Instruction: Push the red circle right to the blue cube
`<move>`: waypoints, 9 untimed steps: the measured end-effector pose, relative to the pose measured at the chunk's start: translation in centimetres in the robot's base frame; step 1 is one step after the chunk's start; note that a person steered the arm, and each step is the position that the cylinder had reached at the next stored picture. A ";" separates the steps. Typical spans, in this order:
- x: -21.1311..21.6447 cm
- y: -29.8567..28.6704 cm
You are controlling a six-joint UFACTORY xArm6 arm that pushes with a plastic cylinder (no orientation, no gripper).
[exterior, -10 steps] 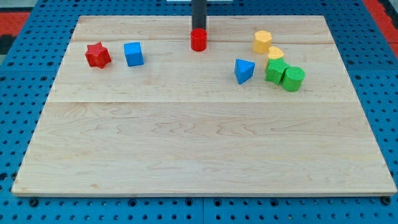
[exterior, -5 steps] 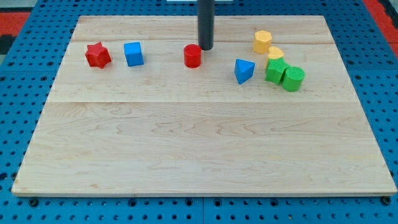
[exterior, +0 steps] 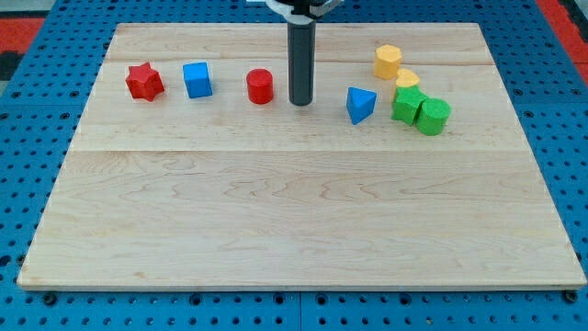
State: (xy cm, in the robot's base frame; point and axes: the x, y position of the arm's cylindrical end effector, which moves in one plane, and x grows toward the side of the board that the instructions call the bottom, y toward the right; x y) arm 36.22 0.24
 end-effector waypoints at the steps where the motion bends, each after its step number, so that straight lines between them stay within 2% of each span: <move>1: -0.7 -1.7; 4: -0.6 -0.5; 7: -2.2 -4.5; 9: -2.2 -4.2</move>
